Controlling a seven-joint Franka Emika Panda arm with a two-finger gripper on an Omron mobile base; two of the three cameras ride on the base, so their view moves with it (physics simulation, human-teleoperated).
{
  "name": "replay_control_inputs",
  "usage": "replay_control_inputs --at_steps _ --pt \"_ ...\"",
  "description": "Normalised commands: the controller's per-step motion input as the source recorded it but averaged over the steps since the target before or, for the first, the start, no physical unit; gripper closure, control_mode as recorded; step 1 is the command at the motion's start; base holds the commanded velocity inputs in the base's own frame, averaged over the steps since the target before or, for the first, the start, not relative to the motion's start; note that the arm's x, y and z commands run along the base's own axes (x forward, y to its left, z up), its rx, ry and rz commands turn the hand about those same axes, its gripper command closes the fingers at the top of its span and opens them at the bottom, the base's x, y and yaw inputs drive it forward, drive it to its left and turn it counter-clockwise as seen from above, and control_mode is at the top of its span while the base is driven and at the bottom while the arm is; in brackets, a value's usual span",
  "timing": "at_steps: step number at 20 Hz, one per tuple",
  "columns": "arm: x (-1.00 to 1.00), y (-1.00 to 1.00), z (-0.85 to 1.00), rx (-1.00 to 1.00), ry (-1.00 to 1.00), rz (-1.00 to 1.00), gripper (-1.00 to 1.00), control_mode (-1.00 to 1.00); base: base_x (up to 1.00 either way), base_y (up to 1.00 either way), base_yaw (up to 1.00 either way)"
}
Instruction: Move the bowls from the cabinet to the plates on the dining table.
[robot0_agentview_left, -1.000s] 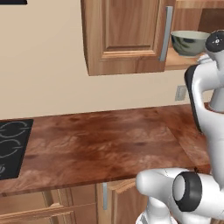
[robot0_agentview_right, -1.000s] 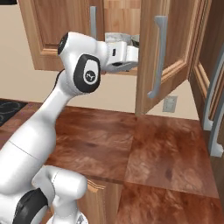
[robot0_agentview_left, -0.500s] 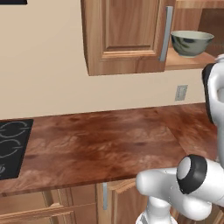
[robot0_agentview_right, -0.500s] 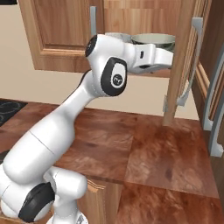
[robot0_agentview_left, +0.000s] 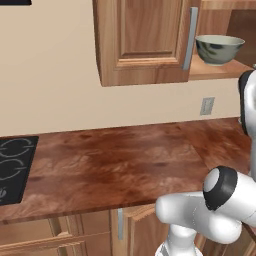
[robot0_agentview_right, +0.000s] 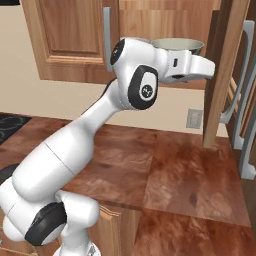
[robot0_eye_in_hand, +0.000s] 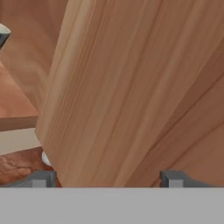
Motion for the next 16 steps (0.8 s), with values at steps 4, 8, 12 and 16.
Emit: replay_control_inputs --at_steps 4,8,12,16 --pt "-0.08 0.03 0.0 0.01 -0.01 -0.01 -1.0 -1.0 0.0 0.0 0.0" --pt "-0.11 0.25 0.0 0.16 -0.03 0.0 -1.0 -1.0 0.0 0.0 0.0" --pt "0.0 0.28 0.0 0.26 -0.07 0.01 -1.0 -1.0 0.0 0.0 0.0" --pt "0.0 0.36 0.0 0.21 -0.09 0.05 -1.0 -1.0 0.0 0.0 0.0"
